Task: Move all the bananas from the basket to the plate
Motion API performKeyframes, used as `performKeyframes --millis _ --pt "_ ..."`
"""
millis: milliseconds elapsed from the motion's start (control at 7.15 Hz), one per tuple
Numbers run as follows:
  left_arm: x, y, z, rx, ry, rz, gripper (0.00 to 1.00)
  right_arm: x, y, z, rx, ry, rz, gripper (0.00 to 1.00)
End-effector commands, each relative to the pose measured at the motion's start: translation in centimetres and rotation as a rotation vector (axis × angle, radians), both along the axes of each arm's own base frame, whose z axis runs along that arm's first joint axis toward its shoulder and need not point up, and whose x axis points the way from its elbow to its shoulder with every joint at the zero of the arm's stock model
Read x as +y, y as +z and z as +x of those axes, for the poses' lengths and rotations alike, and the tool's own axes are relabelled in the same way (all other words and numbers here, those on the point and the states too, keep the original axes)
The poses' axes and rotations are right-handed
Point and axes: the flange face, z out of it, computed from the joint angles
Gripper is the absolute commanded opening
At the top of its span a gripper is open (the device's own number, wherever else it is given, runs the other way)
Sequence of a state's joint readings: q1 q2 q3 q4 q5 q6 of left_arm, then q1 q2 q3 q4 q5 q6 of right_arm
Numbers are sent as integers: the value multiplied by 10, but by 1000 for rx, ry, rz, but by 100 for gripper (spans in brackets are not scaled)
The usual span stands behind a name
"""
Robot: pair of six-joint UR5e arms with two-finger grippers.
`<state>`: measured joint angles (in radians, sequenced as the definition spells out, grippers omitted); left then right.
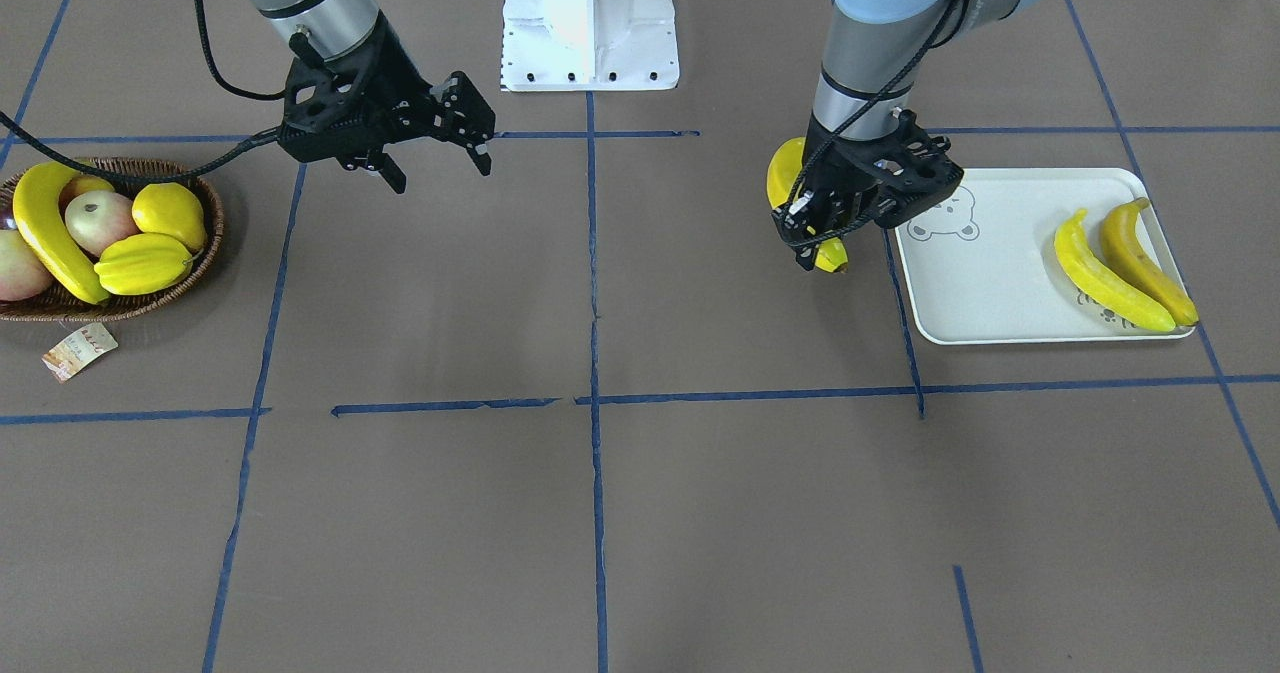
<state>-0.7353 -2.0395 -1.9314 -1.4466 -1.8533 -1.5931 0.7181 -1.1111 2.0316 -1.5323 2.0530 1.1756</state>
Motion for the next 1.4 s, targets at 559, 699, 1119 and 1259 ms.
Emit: performKeyframes --millis 559,699,1119,1259 --pt "5 167 -116 36 -265 -247 0 -20 73 70 176 -92 45 100" --pt "13 199 -122 48 -257 -229 2 -20 73 69 175 -95 46 100" --pt "4 276 -120 79 -250 -185 18 -19 73 68 175 -96 48 99" --pt "-5 292 -135 52 -246 -168 22 -19 72 68 174 -96 49 99"
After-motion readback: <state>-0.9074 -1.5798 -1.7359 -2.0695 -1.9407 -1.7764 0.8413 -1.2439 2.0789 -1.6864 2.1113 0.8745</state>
